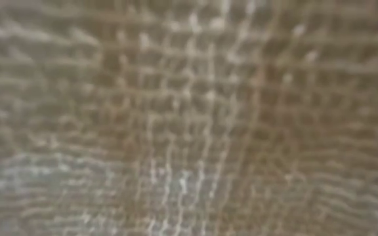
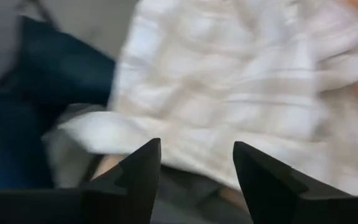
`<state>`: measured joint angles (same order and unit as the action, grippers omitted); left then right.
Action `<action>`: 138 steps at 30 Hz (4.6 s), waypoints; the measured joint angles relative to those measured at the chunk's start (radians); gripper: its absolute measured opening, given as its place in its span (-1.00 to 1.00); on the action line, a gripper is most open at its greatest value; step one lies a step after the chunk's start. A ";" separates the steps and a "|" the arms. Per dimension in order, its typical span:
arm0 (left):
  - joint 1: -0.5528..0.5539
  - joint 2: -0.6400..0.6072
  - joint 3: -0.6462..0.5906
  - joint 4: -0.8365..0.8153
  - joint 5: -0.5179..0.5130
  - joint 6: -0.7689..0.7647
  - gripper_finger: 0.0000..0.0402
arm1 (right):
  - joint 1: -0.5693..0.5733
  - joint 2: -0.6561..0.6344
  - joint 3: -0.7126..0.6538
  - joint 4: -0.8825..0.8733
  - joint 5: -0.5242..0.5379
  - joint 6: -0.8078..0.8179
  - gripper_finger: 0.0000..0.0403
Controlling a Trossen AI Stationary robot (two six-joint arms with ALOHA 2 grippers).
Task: Fold towel
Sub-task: Fold the white towel with brown checkered lines
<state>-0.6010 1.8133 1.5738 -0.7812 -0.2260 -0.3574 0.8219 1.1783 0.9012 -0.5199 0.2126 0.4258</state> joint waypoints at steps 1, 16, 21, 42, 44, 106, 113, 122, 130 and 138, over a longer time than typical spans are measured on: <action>0.015 0.000 -0.016 -0.003 -0.006 0.000 -0.16 | -0.004 0.005 0.000 0.000 0.027 -0.011 -0.06; 0.179 0.001 -0.330 0.372 0.143 0.035 -0.15 | -0.123 0.271 -0.001 0.090 0.060 -0.132 -0.10; 0.207 0.001 -0.381 0.508 0.257 0.074 -0.15 | -0.164 0.325 -0.001 0.115 0.138 -0.149 -0.10; 0.236 0.074 -0.383 0.556 0.238 0.074 -0.15 | -0.347 0.343 -0.124 0.386 0.042 -0.230 -0.10; 0.244 0.076 -0.383 0.555 0.238 0.073 -0.17 | -0.351 0.343 -0.124 0.392 0.033 -0.232 -0.13; 0.043 0.148 0.282 -0.193 0.178 0.263 -0.87 | -0.166 0.296 0.252 -0.094 -0.309 -0.319 -0.76; 0.028 0.237 0.279 -0.159 0.206 0.223 -0.69 | -0.121 0.309 0.192 -0.049 -0.271 -0.229 -0.23; 0.028 0.241 0.279 -0.132 0.202 0.154 -0.48 | -0.104 0.308 0.193 -0.081 -0.194 -0.159 -0.07; 0.050 0.242 0.280 -0.201 0.014 0.155 -0.46 | -0.106 0.308 0.193 -0.182 -0.028 -0.122 -0.19; 0.135 0.243 0.200 -0.119 -0.066 0.183 -0.46 | -0.115 0.309 0.100 0.039 0.026 -0.132 -0.23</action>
<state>-0.4660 2.0566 1.7736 -0.9006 -0.2925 -0.1741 0.7065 1.4868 1.0014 -0.4813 0.2384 0.2939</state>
